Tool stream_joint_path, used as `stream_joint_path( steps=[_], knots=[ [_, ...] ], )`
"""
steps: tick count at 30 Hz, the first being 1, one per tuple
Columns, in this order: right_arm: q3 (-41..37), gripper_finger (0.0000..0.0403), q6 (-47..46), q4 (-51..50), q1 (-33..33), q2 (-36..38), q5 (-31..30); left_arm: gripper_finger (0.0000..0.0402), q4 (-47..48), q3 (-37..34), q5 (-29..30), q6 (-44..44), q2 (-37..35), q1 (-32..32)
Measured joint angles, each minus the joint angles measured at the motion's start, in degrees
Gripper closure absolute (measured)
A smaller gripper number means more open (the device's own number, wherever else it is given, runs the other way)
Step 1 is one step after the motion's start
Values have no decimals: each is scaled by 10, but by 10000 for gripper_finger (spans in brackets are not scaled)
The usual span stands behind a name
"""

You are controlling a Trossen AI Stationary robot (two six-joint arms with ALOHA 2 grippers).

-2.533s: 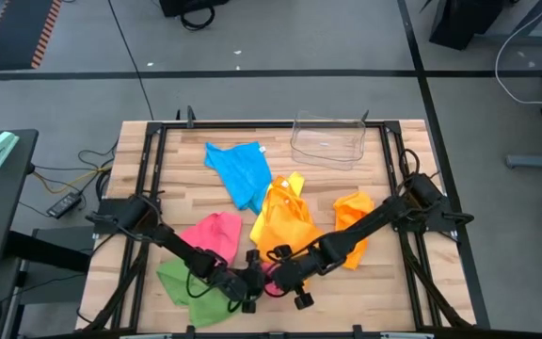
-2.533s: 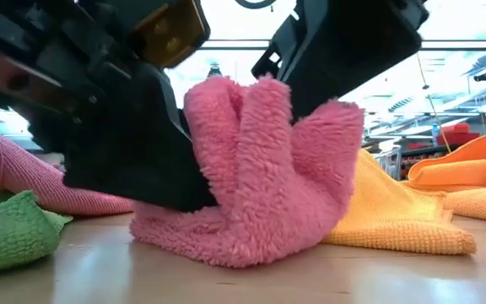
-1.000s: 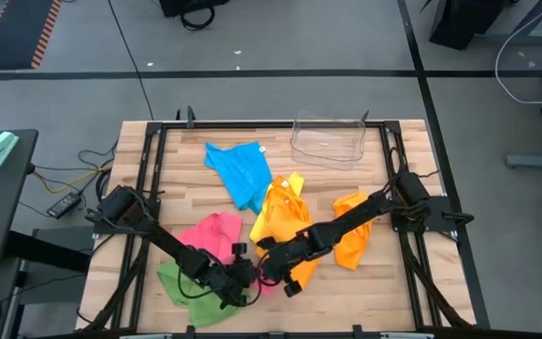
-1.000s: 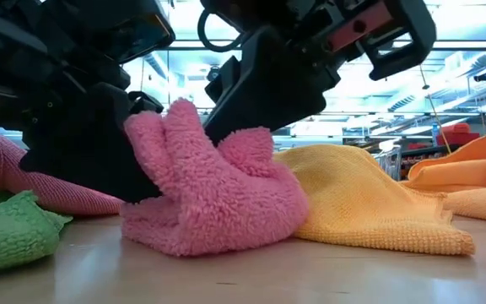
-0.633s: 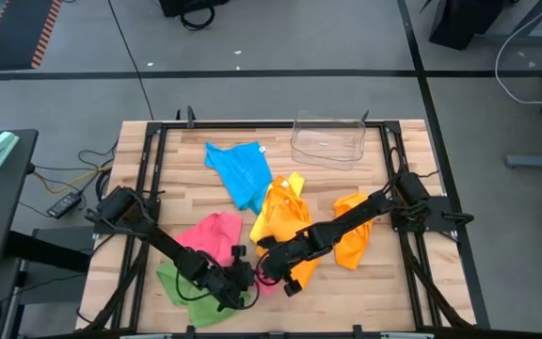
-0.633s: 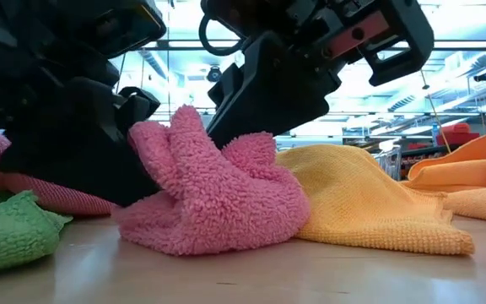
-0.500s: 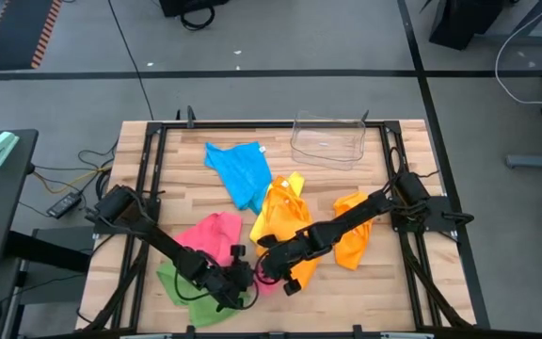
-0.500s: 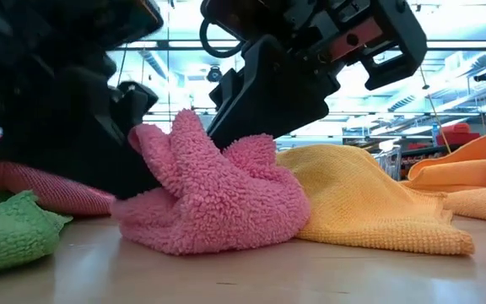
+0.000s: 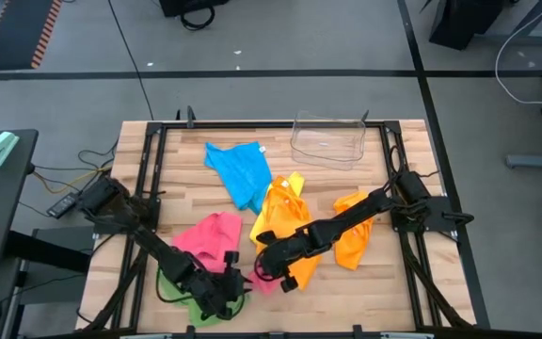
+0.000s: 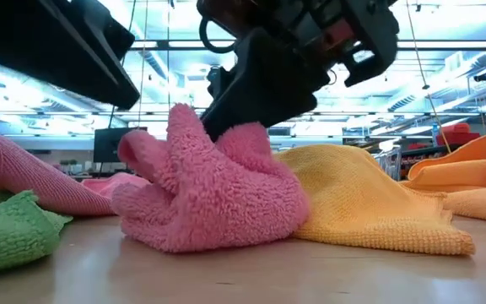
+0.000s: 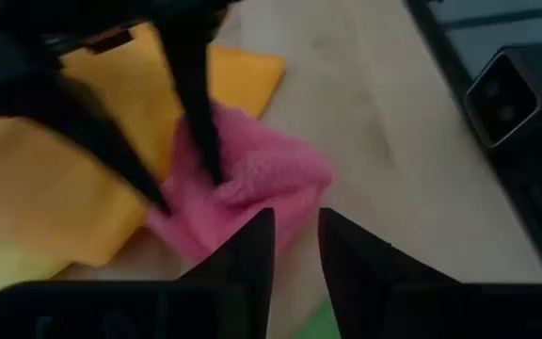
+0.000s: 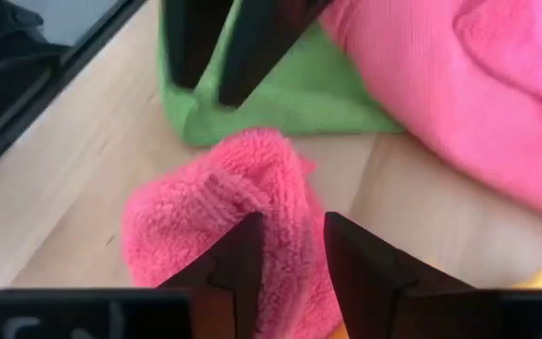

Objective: Fold microfiber towels
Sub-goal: Fold the top pink microfiber cloth

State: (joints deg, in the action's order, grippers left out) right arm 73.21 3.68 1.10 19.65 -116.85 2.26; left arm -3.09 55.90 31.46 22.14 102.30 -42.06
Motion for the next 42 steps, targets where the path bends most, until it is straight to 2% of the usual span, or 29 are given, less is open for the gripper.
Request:
stream_joint_path(
  steps=[9, 18, 26, 35, 40, 42],
  knots=[
    [0, 276, 5, 0, -8, 0, -10, 321, -69, 0, 3, -21, 48, 30],
    [0, 276, 4, -1, -8, 0, -12, 326, -112, 0, 5, -62, 47, 32],
    [0, 276, 4, -1, -7, 7, -10, 327, -24, 0, 5, 6, 47, 32],
    [1, 276, 15, -26, -8, 47, -13, 333, -22, 0, 4, 13, 47, 32],
    [0, 276, 26, -55, 18, 70, 67, 331, -21, 0, 4, 15, 47, 32],
    [-3, 276, 32, -56, 43, 66, 74, 333, -20, 0, 4, 16, 47, 32]
  ],
)
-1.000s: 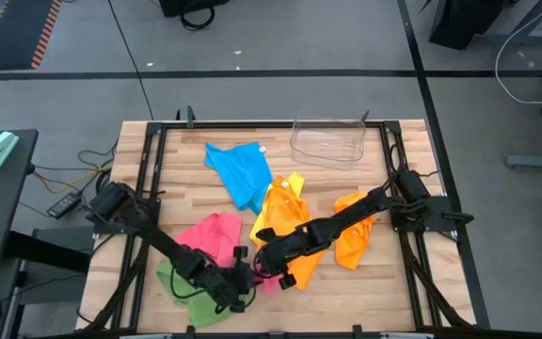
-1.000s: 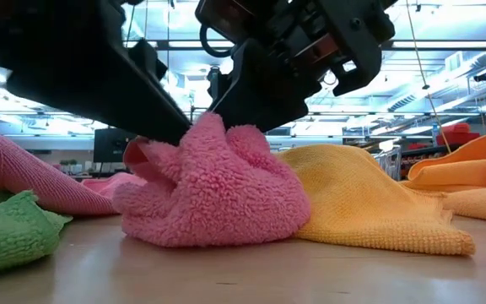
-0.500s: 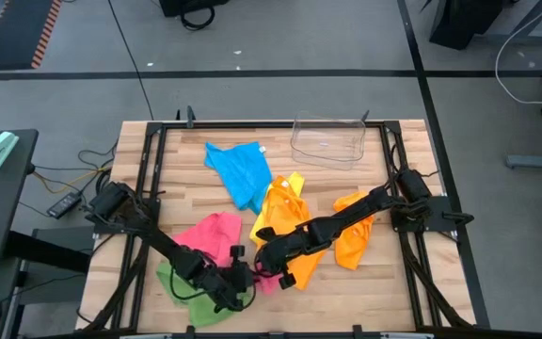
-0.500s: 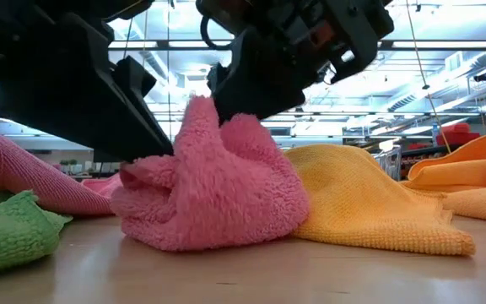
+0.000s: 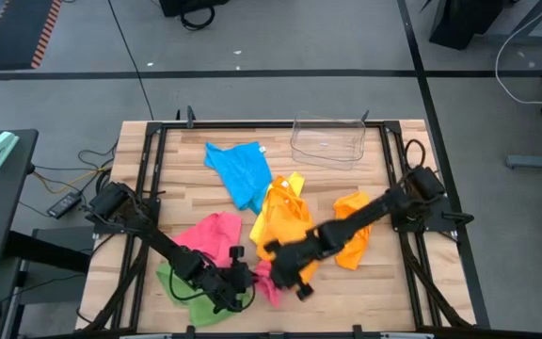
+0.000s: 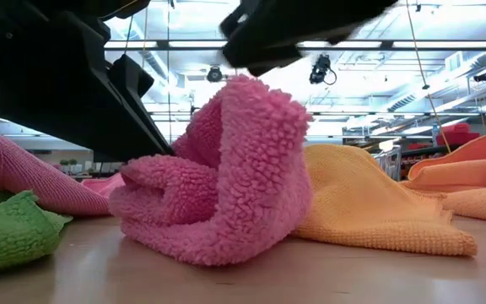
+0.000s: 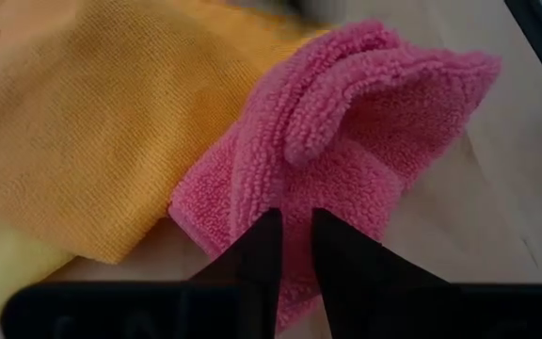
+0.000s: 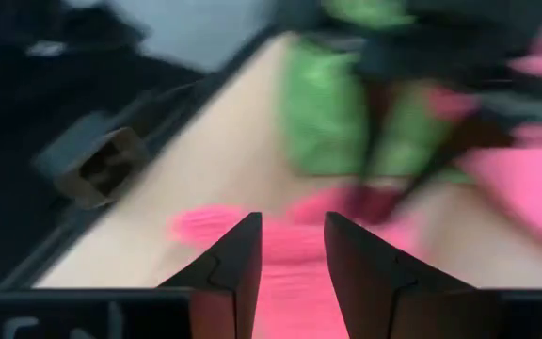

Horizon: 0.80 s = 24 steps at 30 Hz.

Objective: Fold microfiber towels
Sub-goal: Fold the top pink microfiber cloth

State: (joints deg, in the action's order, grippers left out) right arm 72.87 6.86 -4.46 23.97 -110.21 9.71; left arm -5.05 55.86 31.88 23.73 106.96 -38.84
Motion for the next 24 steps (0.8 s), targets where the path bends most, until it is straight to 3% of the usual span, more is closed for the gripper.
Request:
stream_joint_path(
  steps=[3, 9, 16, 24],
  knots=[
    [-12, 276, 21, -1, 38, -16, -22, 337, 6, 0, 0, 1, 0, 1],
    [-32, 284, 39, 23, 93, -19, -145, 338, 7, 0, 0, 16, 0, 4],
    [-92, 304, 51, 161, 59, -20, -97, 338, 11, 0, 0, 26, 0, 4],
    [-108, 315, 81, 193, 21, -26, -71, 342, 16, 0, 0, 26, 0, 7]
  ],
)
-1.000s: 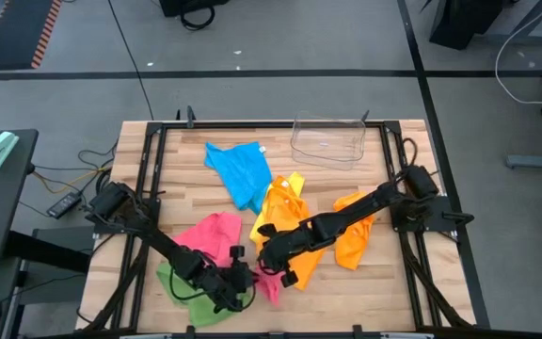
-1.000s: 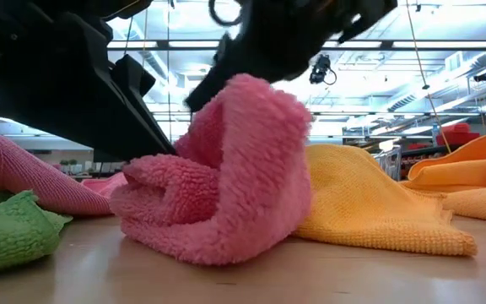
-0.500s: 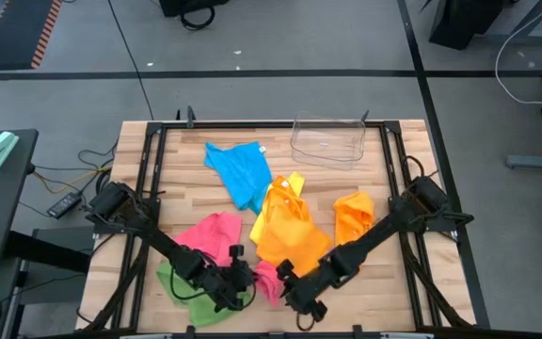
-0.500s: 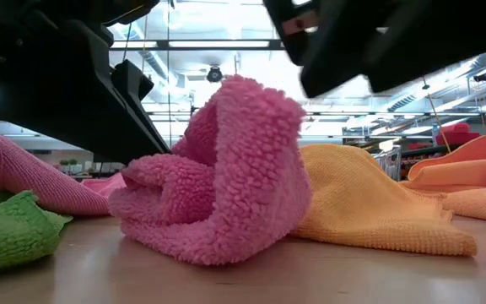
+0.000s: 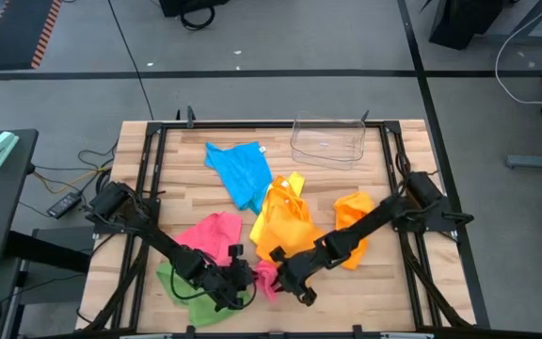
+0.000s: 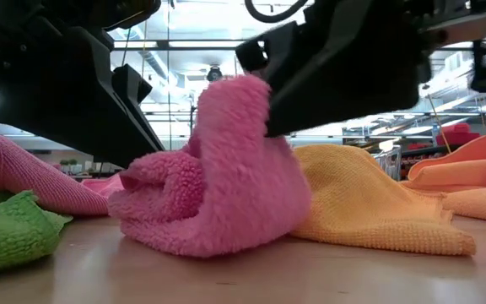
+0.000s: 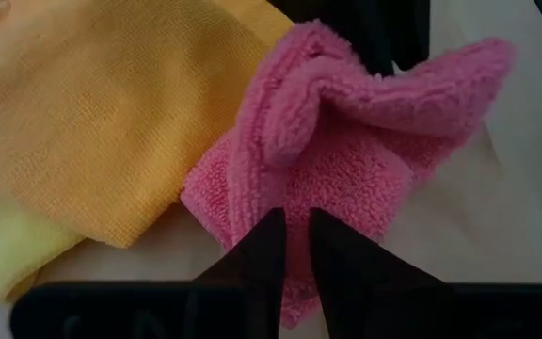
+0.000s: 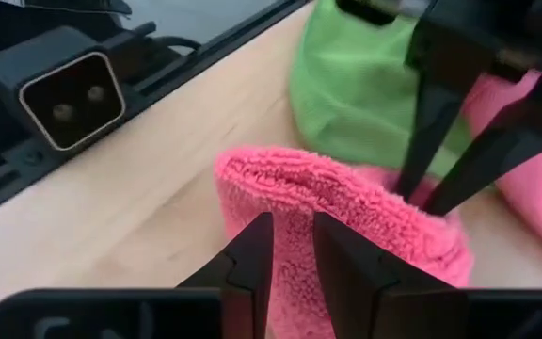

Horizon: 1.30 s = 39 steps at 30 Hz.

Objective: Fold microfiber towels
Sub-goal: Fold the top pink microfiber cloth

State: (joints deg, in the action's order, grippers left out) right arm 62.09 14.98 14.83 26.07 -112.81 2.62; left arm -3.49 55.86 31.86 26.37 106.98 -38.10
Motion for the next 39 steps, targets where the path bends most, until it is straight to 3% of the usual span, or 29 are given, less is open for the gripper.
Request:
stream_joint_path(
  steps=[14, 25, 32, 39],
  knots=[
    [1, 315, 7, 14, -71, -3, 2, 344, 0, 0, 1, 0, 0, 2],
    [2, 315, -32, 41, -73, -43, 12, 337, 0, 0, 13, -4, 0, -5],
    [2, 315, -58, 31, -73, -45, 10, 348, -10, 1, 13, -57, -31, -37],
    [2, 315, -69, 36, -73, -45, 9, 338, -81, 2, 113, -81, -19, -35]
  ],
)
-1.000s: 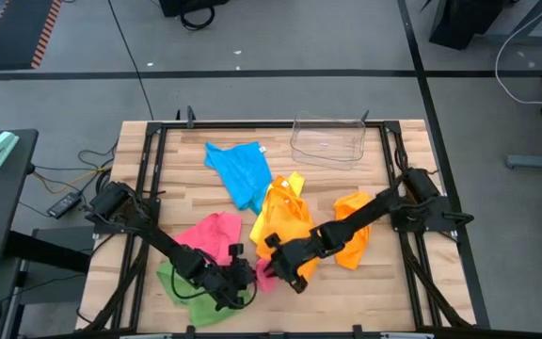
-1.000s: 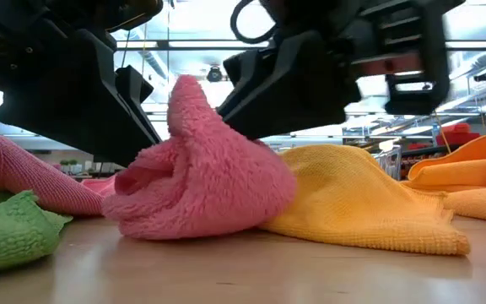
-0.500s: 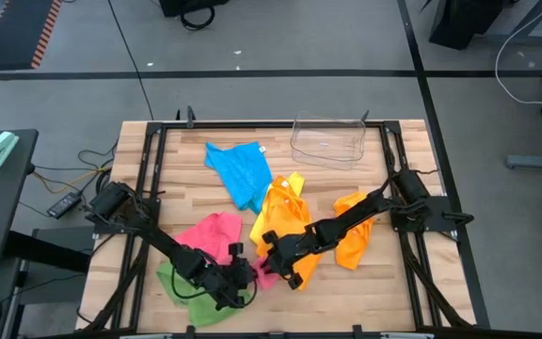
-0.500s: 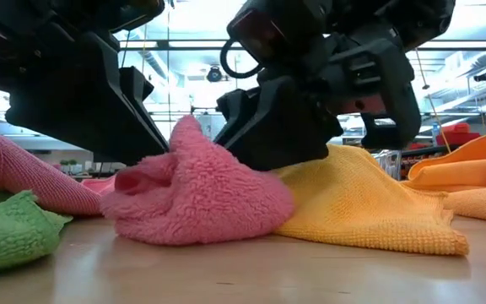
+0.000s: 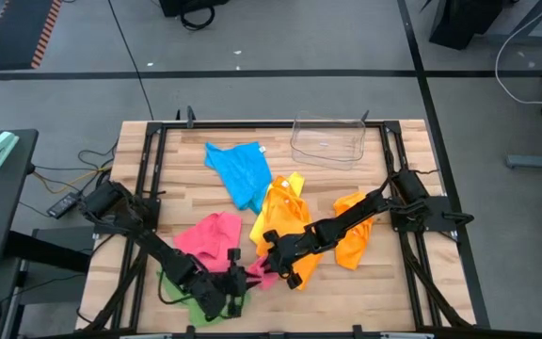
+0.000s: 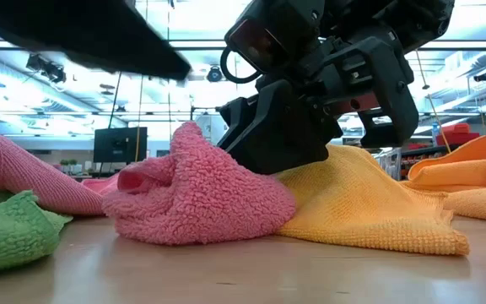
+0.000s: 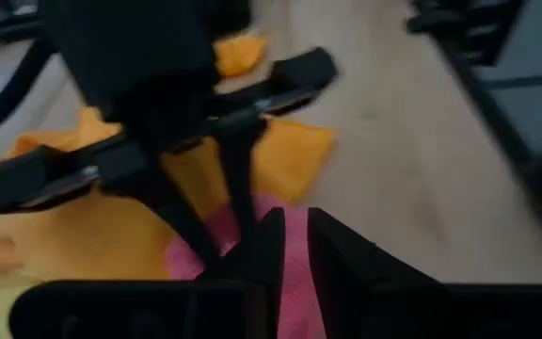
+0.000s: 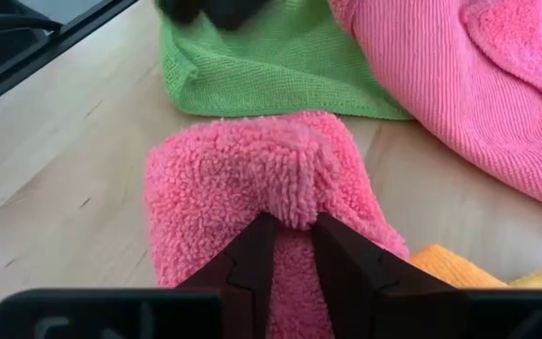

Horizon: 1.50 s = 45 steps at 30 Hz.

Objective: Fold microfiber towels
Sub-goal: Fold the top pink microfiber cloth

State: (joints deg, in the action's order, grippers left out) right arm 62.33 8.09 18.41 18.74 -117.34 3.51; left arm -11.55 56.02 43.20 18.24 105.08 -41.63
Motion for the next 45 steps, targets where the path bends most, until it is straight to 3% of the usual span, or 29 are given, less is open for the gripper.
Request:
stream_joint_path(
  steps=[7, 12, 26, 45],
  knots=[
    [0, 315, -2, 0, 0, 0, 0, 266, -24, -1, -3, 15, 46, 19],
    [0, 315, -2, 0, -2, 0, 0, 222, -4, -1, -72, 36, 47, 21],
    [0, 315, -15, -18, -2, -1, 10, 252, 96, 0, -84, 116, 47, 20],
    [20, 315, -12, -52, 35, 59, 12, 262, 104, -1, -93, 131, 47, 14]
  ],
)
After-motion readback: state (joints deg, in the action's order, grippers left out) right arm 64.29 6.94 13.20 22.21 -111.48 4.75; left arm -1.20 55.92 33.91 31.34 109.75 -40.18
